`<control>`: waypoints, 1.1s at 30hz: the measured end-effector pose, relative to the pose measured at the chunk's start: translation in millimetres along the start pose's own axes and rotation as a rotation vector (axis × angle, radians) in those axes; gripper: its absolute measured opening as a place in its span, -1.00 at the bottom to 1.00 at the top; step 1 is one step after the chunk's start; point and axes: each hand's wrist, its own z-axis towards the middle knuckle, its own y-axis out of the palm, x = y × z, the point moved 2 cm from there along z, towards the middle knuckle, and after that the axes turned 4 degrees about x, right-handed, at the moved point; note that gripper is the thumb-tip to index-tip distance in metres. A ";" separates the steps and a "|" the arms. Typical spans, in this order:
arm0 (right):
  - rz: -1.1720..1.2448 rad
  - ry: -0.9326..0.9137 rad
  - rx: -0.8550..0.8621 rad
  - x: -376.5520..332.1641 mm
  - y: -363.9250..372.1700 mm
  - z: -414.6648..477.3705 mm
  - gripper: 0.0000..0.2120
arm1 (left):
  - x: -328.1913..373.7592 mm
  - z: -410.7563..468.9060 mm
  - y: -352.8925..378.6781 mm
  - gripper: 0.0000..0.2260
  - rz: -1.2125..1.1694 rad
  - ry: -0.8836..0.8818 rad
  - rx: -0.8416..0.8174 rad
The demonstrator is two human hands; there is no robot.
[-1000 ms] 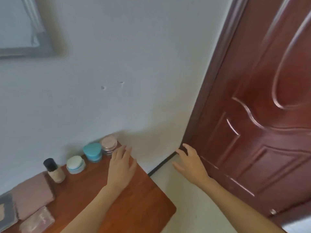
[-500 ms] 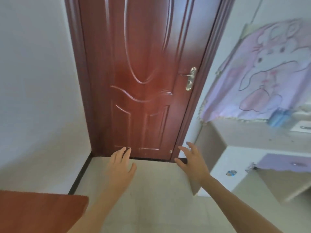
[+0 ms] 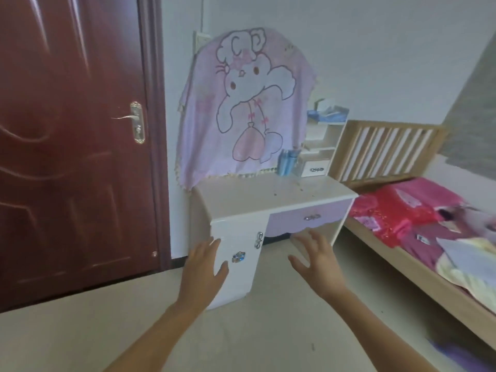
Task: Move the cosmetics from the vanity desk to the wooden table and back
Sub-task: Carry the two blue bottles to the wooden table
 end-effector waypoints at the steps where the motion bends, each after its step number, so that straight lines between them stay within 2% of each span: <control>1: -0.012 0.007 0.023 16.8 -9.0 0.7 -0.59 | 13.7 8.1 13.6 -0.47 -0.011 0.002 -0.024; 5: -0.041 -0.020 0.106 67.3 -29.4 15.8 -0.53 | 51.3 47.5 52.5 -0.37 -0.056 -0.007 -0.032; 10: -0.005 -0.009 0.145 102.0 -17.9 48.1 -0.53 | 54.4 98.3 89.5 -0.59 -0.088 -0.001 -0.009; 18: -0.180 0.017 0.093 176.5 5.8 158.5 -0.56 | 20.5 224.1 161.7 -0.59 -0.107 -0.018 0.031; 23: -0.146 0.120 0.123 221.6 32.0 222.5 -0.53 | 8.4 301.8 209.8 -0.59 -0.125 -0.003 0.002; 26: -0.114 0.234 0.030 247.4 55.5 229.3 -0.53 | 1.3 322.8 246.6 -0.59 -0.124 -0.029 -0.062; 33: -0.093 0.395 -0.033 335.0 72.3 263.9 -0.48 | 10.0 366.2 327.2 -0.59 -0.096 -0.046 -0.164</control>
